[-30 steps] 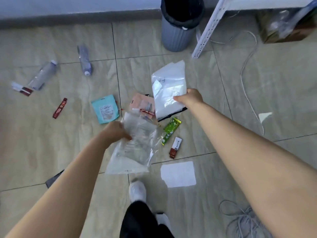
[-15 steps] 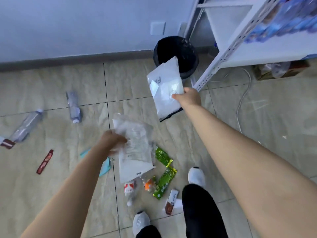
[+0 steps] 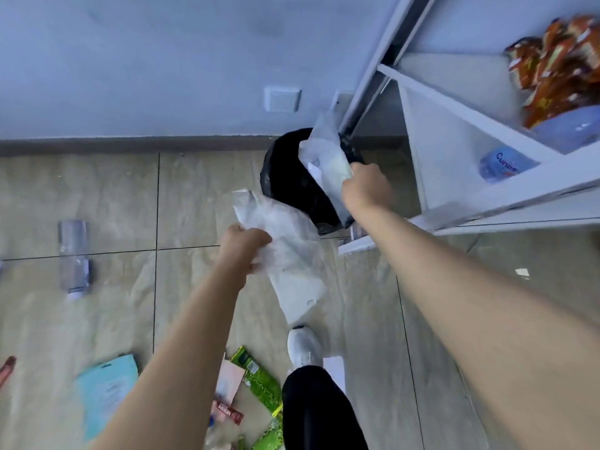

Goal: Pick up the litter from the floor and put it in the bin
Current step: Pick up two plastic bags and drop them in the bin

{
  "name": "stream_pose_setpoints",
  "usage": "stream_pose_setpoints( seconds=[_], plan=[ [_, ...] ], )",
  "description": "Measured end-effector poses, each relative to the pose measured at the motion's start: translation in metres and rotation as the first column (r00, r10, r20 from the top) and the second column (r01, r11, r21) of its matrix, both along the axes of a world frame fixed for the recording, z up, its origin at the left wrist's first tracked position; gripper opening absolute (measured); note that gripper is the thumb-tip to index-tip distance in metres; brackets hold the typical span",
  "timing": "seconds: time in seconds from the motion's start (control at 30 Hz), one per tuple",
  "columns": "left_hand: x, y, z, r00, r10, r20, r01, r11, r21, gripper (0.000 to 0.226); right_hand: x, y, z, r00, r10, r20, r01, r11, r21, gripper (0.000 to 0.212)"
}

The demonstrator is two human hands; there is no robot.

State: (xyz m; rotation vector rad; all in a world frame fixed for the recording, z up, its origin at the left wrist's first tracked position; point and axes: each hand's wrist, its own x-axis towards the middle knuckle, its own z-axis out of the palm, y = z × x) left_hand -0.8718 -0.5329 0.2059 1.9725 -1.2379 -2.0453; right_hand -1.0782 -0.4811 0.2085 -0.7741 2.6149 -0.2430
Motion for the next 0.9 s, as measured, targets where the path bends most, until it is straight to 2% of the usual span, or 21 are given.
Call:
stream_pose_setpoints(
  seconds=[0.1, 0.17, 0.3, 0.37, 0.43, 0.5, 0.57, 0.63, 0.7, 0.77, 0.9],
  plan=[
    [-0.051, -0.025, -0.008, 0.999, 0.009, 0.03, -0.008, 0.999, -0.054, 0.018, -0.033, -0.015, -0.011, 0.994, 0.102, -0.027, -0.1, 0.993, 0.056, 0.011],
    [-0.081, -0.037, -0.015, 0.996, -0.029, 0.085, 0.034, 0.998, -0.061, 0.023, -0.049, -0.022, -0.018, 0.988, 0.149, -0.038, -0.148, 0.988, 0.038, 0.021],
    [-0.129, -0.048, -0.026, 0.996, -0.035, 0.087, 0.027, 0.996, 0.083, 0.051, -0.066, -0.034, -0.032, 0.987, 0.153, -0.045, -0.152, 0.988, 0.025, 0.035],
    [-0.138, -0.049, -0.029, 0.993, -0.049, 0.112, 0.037, 0.994, 0.103, 0.058, -0.069, -0.037, -0.037, 0.986, 0.165, -0.025, -0.163, 0.984, 0.072, 0.04],
    [-0.138, -0.047, -0.032, 0.967, -0.172, 0.187, 0.165, 0.985, 0.054, 0.057, -0.069, -0.036, -0.041, 0.983, 0.181, 0.032, -0.184, 0.974, 0.134, 0.045],
    [-0.129, -0.042, -0.034, 0.902, -0.343, 0.262, 0.362, 0.932, -0.028, 0.056, -0.069, -0.036, -0.042, 0.979, 0.181, 0.095, -0.195, 0.965, 0.177, 0.047],
    [-0.113, -0.033, -0.032, 0.843, -0.48, 0.242, 0.508, 0.858, -0.071, 0.058, -0.066, -0.037, -0.039, 0.978, 0.169, 0.121, -0.19, 0.962, 0.194, 0.048],
    [-0.092, -0.022, -0.026, 0.794, -0.575, 0.196, 0.598, 0.797, -0.086, 0.074, -0.059, -0.037, -0.031, 0.98, 0.15, 0.131, -0.174, 0.966, 0.19, 0.049],
    [-0.072, -0.01, -0.021, 0.776, -0.619, 0.122, 0.63, 0.769, -0.108, 0.088, -0.049, -0.038, -0.02, 0.983, 0.14, 0.118, -0.159, 0.972, 0.172, 0.049],
    [-0.056, -0.001, -0.011, 0.769, -0.638, 0.038, 0.634, 0.755, -0.165, 0.094, -0.036, -0.037, -0.003, 0.985, 0.139, 0.097, -0.154, 0.975, 0.159, 0.051],
    [-0.025, 0.017, 0.014, 0.722, -0.69, 0.043, 0.664, 0.675, -0.322, 0.087, 0.002, -0.025, 0.03, 0.99, 0.123, 0.07, -0.133, 0.979, 0.156, 0.056]
  ],
)
